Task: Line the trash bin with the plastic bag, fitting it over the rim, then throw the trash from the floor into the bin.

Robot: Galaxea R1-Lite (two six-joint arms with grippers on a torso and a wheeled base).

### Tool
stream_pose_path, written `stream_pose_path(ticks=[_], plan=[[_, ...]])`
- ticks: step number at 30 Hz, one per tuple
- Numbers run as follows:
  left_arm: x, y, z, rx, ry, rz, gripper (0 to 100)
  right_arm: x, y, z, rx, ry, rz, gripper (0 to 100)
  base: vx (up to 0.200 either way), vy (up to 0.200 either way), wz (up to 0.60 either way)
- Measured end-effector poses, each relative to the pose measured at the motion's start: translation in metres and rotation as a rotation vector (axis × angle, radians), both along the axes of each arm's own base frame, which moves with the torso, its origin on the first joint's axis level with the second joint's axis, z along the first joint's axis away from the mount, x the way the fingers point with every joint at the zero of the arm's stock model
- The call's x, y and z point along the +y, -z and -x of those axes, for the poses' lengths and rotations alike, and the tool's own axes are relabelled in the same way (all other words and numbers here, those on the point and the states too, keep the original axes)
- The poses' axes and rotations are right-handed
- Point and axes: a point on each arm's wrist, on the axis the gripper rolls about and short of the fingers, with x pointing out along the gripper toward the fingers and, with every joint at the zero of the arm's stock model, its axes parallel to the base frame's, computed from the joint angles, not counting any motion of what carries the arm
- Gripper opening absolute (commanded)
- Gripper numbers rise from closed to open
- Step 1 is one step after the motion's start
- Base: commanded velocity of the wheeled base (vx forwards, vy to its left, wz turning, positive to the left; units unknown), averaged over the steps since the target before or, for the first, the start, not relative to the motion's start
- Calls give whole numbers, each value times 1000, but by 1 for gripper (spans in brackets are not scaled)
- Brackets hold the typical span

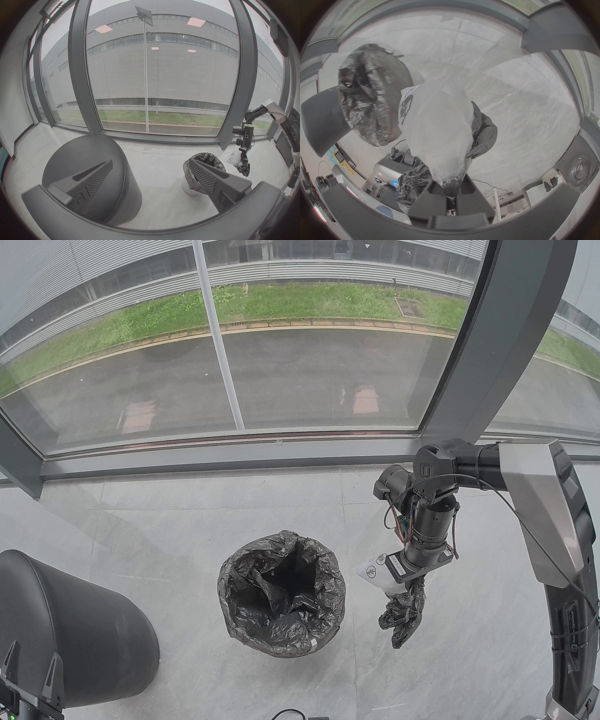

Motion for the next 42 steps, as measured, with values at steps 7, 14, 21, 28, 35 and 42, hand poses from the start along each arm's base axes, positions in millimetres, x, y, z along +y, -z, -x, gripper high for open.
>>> stream_pose_path(ticks=[7,14,21,28,35,42], plan=[[-1,2,4,-33,37,-18,100,22,-43,36,-20,-81,-16,0,0,0,0],[-2,3,5,-41,95,-63,100,54,-70,77,-47,-196,-25,0,0,0,0],[-4,7,5,-7,176,-116,100,92,-77,115,-115,-324,39,0,0,0,0],[-4,8,5,2,170,-64,100,112,-61,119,-143,-354,66,0,0,0,0],[-2,7,5,-7,113,-39,100,132,-46,116,-216,-301,12,0,0,0,0],[-2,5,5,-25,83,-29,100,140,-44,119,-253,-296,18,0,0,0,0]])
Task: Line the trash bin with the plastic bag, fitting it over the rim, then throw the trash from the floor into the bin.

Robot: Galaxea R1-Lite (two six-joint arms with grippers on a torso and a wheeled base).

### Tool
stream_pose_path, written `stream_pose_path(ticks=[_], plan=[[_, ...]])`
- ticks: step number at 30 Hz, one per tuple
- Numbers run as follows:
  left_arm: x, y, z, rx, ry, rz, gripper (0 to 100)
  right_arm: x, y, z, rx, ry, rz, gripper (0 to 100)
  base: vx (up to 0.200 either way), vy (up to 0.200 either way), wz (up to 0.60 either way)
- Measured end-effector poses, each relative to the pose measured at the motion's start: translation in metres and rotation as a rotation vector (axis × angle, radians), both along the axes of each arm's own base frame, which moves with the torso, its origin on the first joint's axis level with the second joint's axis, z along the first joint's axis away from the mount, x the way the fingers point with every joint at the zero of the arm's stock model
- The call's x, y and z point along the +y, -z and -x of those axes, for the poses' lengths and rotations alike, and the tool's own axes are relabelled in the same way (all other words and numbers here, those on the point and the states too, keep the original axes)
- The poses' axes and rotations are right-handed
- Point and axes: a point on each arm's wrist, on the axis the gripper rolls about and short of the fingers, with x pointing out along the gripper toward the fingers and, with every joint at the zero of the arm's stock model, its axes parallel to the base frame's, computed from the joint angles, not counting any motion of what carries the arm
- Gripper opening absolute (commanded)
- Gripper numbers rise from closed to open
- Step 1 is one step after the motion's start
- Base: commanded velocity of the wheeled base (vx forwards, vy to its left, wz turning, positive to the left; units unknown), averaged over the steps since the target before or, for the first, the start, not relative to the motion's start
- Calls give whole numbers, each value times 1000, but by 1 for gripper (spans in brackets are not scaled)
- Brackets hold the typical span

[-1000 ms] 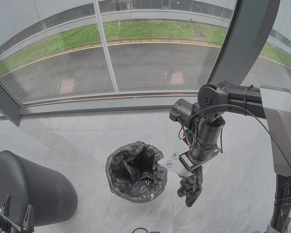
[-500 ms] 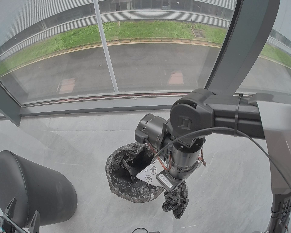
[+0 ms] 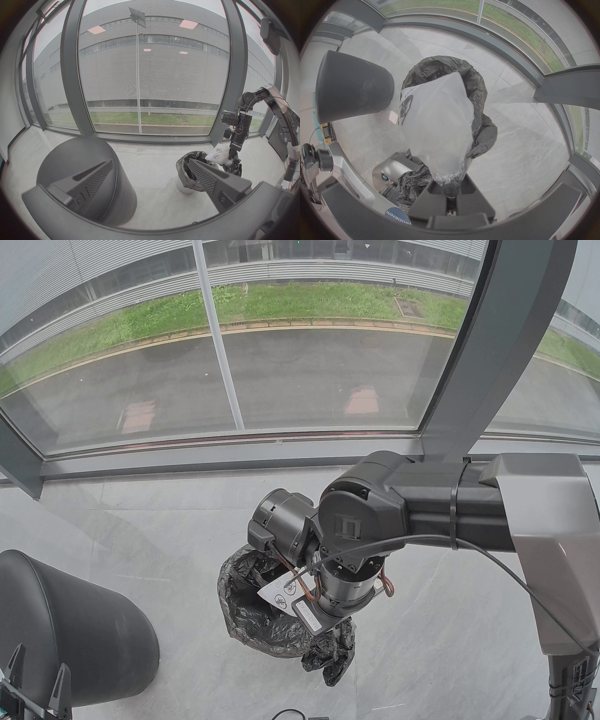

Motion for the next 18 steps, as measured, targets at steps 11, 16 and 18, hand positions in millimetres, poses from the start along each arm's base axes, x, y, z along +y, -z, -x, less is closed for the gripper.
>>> stream_pose_path(ticks=[11,16,18], plan=[[0,1,0,12,7,-46,100,3,-1,-2,-26,0,-27,0,0,0,0],[0,1,0,13,9,-53,100,7,0,-11,-88,14,-67,0,0,0,0],[0,1,0,14,13,-60,100,10,2,-15,-113,13,-85,0,0,0,0]])
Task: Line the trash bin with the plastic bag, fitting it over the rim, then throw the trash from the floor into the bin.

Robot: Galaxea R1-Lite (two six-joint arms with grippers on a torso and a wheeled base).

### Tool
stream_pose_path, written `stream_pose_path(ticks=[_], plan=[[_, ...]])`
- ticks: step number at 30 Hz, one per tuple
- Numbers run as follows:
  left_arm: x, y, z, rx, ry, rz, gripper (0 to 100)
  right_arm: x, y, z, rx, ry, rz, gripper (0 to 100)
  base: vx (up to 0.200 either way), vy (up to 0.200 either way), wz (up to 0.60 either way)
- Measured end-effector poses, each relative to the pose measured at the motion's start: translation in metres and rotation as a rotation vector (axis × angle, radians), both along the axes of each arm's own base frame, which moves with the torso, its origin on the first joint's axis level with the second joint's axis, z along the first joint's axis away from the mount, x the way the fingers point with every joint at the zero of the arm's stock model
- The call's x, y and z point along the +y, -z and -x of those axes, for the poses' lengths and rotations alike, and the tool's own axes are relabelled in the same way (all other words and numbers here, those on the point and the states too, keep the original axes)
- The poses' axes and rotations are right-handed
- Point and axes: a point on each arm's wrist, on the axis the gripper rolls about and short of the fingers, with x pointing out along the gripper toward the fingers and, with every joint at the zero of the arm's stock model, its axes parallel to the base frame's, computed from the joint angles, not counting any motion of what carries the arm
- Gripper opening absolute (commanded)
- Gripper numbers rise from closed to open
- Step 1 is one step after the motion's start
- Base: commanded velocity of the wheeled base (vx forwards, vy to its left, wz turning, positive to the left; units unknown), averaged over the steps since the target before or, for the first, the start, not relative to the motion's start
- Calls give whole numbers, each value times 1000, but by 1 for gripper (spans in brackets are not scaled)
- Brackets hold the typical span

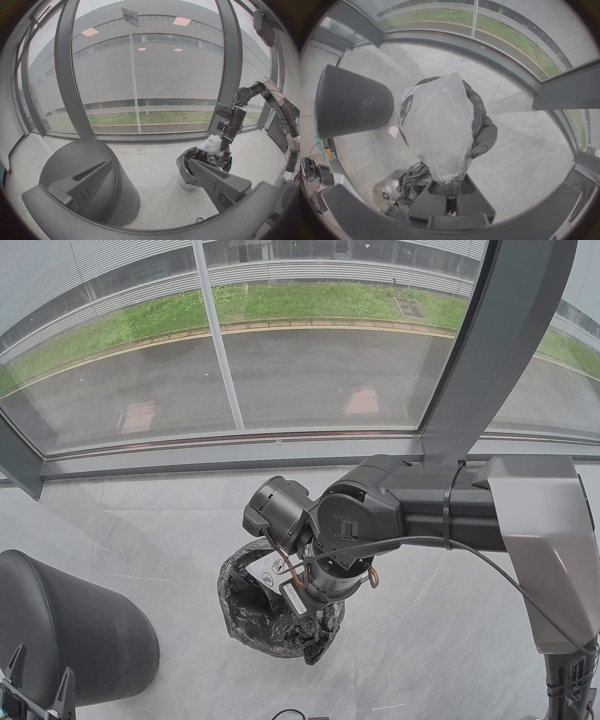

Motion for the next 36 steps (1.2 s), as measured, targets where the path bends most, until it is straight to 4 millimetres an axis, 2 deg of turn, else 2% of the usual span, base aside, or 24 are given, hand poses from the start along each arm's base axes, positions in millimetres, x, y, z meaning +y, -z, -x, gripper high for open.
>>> stream_pose_path(ticks=[6,13,18,36], plan=[[0,0,0,-1,17,0,100,14,12,-12,-104,-30,-25,0,0,0,0],[0,0,0,-1,21,20,100,32,38,-20,-191,-68,18,0,0,0,0],[0,0,0,-4,21,51,100,40,48,-25,-245,-92,28,0,0,0,0],[0,0,0,-4,21,49,100,45,57,-28,-277,-99,33,0,0,0,0]])
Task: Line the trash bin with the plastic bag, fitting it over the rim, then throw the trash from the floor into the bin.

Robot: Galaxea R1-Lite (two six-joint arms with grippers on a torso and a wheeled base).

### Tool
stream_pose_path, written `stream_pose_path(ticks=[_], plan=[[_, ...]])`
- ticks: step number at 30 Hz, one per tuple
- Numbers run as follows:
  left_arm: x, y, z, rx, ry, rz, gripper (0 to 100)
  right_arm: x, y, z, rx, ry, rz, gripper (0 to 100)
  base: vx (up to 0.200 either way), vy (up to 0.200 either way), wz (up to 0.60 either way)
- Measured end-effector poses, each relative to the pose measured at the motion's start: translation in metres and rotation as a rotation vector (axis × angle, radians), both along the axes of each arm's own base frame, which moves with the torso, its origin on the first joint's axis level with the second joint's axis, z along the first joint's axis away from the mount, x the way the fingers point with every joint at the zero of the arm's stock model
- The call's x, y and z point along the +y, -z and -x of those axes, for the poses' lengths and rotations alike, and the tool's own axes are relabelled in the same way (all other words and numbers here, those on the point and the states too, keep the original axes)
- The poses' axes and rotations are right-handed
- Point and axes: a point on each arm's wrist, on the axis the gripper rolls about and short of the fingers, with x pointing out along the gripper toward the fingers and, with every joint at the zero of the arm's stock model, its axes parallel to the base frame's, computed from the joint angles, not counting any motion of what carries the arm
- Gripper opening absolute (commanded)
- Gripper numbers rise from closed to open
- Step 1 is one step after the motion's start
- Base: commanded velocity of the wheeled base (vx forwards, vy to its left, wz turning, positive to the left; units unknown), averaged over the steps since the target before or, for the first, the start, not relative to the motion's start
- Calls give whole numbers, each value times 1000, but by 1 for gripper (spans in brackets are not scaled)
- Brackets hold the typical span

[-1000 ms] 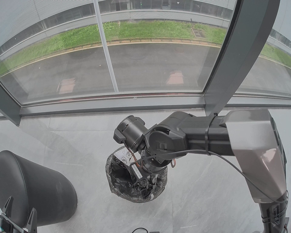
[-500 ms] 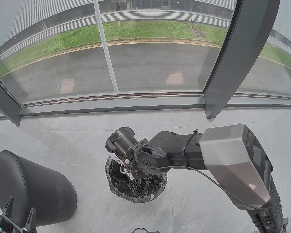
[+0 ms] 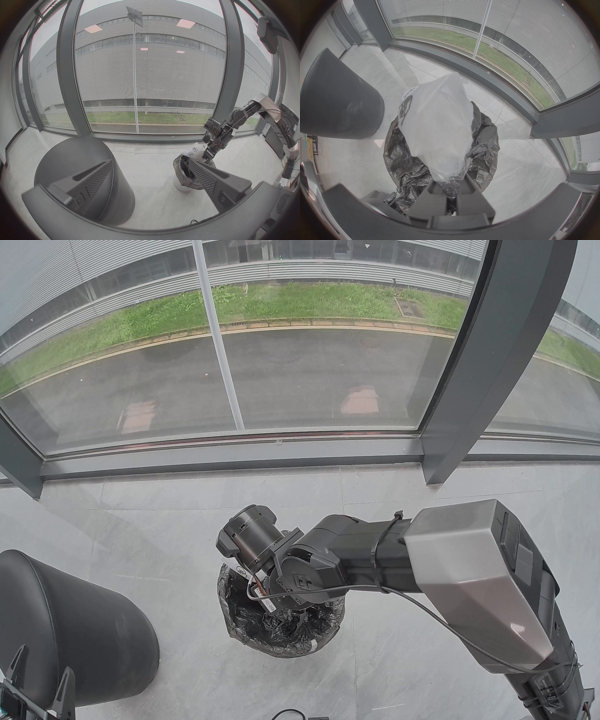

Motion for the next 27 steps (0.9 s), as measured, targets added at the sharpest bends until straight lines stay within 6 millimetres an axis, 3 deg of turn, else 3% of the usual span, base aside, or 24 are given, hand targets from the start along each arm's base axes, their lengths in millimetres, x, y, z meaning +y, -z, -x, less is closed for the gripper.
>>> stream_pose_path(ticks=[3,4,24,25,27], plan=[[0,0,0,0,0,0,100,0,0,0,0,0,0,0,0,0,0],[0,0,0,0,0,1,100,0,0,0,0,0,1,100,0,0,0],[0,0,0,0,0,0,100,3,4,-3,-21,9,-16,100,0,0,0],[0,0,0,0,0,0,100,3,5,-3,-20,9,-15,0,0,0,0],[0,0,0,0,0,0,100,3,6,-3,-18,9,-13,0,0,0,0]])
